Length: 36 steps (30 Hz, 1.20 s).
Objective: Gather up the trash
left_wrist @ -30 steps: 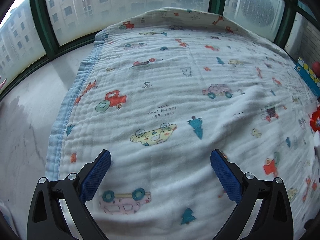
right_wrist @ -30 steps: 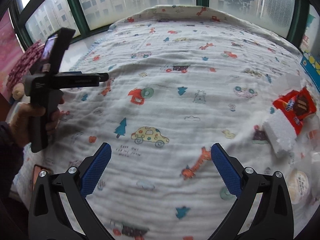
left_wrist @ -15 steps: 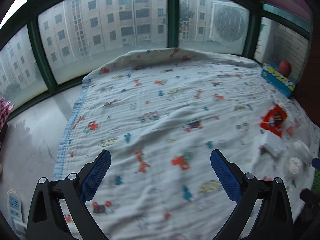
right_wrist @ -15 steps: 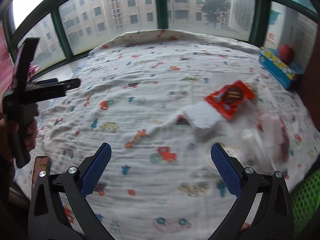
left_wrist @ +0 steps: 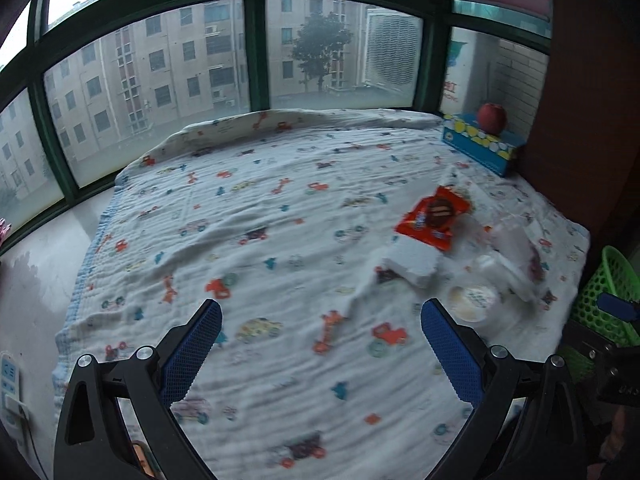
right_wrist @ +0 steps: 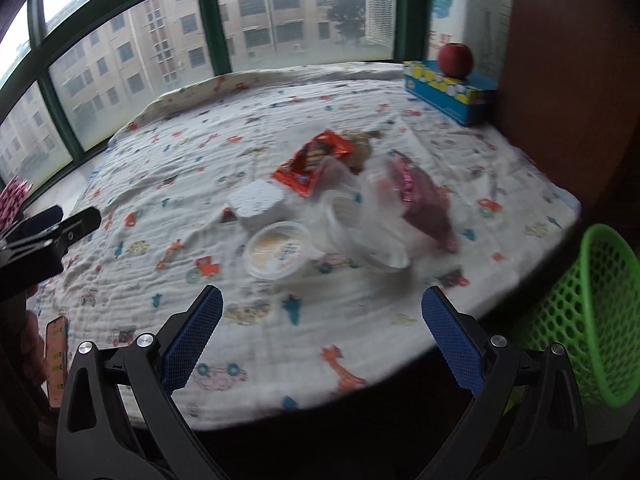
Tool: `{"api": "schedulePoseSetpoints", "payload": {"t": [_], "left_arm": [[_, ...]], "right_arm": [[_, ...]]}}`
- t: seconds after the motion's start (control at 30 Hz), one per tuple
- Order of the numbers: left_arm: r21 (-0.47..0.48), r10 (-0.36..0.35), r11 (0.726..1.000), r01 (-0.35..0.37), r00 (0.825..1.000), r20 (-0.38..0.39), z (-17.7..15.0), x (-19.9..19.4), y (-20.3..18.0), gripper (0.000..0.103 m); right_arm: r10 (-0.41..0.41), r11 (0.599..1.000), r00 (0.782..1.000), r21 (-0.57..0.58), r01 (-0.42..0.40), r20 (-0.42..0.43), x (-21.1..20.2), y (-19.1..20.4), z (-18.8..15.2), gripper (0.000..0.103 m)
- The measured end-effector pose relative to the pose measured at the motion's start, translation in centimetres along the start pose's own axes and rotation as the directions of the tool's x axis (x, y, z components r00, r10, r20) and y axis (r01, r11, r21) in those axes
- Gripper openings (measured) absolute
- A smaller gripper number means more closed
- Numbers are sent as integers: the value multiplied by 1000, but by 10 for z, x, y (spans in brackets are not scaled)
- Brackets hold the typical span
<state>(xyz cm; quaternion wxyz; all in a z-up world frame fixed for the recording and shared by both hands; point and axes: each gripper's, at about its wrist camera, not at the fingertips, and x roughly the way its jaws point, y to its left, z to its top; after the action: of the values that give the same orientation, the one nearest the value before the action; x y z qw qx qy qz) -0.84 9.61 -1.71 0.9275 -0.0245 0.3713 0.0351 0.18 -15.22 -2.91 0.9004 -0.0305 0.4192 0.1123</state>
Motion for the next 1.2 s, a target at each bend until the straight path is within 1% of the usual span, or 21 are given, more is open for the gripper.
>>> {"api": "schedulePoseSetpoints", "payload": {"t": [0.1, 0.2, 0.47, 0.63, 0.93, 1.2], "left_arm": [[32, -17, 999, 16, 1000, 17, -2, -6, -22, 96], [62, -32, 998, 30, 999, 28, -2, -10, -40, 96], [120, -74, 990, 70, 997, 29, -5, -16, -73, 96], [139, -89, 987, 85, 996, 20, -6, -17, -83, 96], [154, -108, 983, 103, 994, 25, -2, -21, -95, 96], [161, -120, 980, 114, 992, 26, -2, -23, -104, 96]], "right_arm": [[-29, 999, 1000, 25, 29, 12, -11, -15, -3, 98], [-74, 996, 997, 44, 73, 27, -21, -26, -7, 98], [-126, 986, 991, 117, 121, 44, -40, -56, -15, 98], [-169, 979, 984, 127, 161, 53, -46, -63, -18, 98], [-204, 968, 977, 163, 191, 69, -57, -73, -22, 98], [-219, 963, 972, 176, 202, 82, -62, -76, -21, 98]]}}
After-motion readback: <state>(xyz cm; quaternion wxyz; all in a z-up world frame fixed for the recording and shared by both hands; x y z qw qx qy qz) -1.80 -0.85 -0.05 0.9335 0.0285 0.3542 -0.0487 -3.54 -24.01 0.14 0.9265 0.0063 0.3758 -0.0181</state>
